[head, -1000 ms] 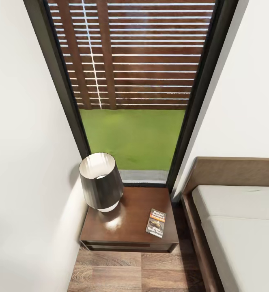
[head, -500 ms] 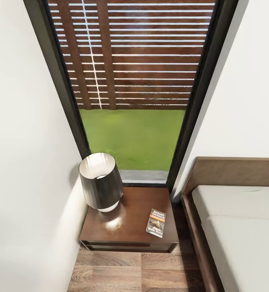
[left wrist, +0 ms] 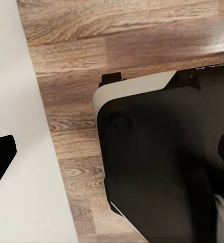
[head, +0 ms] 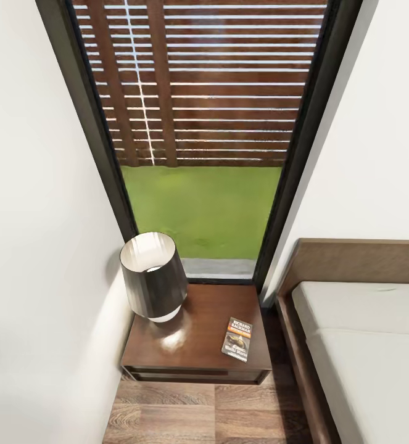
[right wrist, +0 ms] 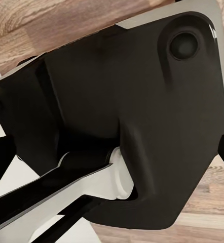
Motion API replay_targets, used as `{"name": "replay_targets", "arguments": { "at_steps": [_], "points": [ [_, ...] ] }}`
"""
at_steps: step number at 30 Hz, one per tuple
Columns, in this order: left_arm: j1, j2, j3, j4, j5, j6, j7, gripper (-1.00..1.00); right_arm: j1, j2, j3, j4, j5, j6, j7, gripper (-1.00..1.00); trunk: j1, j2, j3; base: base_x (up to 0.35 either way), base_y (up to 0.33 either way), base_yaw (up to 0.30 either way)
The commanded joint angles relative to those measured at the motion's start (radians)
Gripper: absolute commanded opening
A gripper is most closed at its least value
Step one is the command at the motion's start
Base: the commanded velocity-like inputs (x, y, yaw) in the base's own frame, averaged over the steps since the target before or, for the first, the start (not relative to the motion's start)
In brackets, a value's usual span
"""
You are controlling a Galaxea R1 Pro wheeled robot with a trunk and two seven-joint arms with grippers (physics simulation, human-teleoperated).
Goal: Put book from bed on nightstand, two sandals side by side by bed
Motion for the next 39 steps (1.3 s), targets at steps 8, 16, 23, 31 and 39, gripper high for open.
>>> {"name": "replay_targets", "arguments": {
  "at_steps": [8, 16, 23, 31, 39],
  "points": [
    [0.023, 0.0, -0.009, -0.001, 0.008, -0.008, 0.004, 1.0, -0.001, -0.001, -0.009, 0.002, 0.004, 0.003, 0.003, 1.0, 0.0, -0.002, -0.002, 0.0, 0.0, 0.0],
    [0.033, 0.001, -0.009, -0.001, 0.008, -0.016, 0.004, 1.0, -0.001, -0.001, -0.008, 0.002, 0.003, 0.003, 0.003, 1.0, 0.0, -0.002, -0.002, 0.0, 0.0, 0.0],
    [0.048, 0.001, -0.009, -0.001, 0.008, -0.019, 0.004, 1.0, -0.001, 0.0, -0.009, 0.002, 0.003, 0.003, 0.003, 1.0, 0.0, -0.002, -0.002, 0.0, 0.0, 0.0],
    [0.064, 0.001, -0.009, -0.001, 0.009, -0.023, 0.004, 1.0, -0.001, 0.0, -0.009, 0.002, 0.004, 0.003, 0.003, 1.0, 0.0, -0.002, -0.002, 0.0, 0.0, 0.0],
    [0.078, 0.0, -0.009, -0.001, 0.008, -0.024, 0.004, 1.0, -0.001, 0.0, -0.009, 0.002, 0.003, 0.003, 0.003, 1.0, 0.0, -0.002, -0.002, 0.0, 0.0, 0.0]
  ]
}}
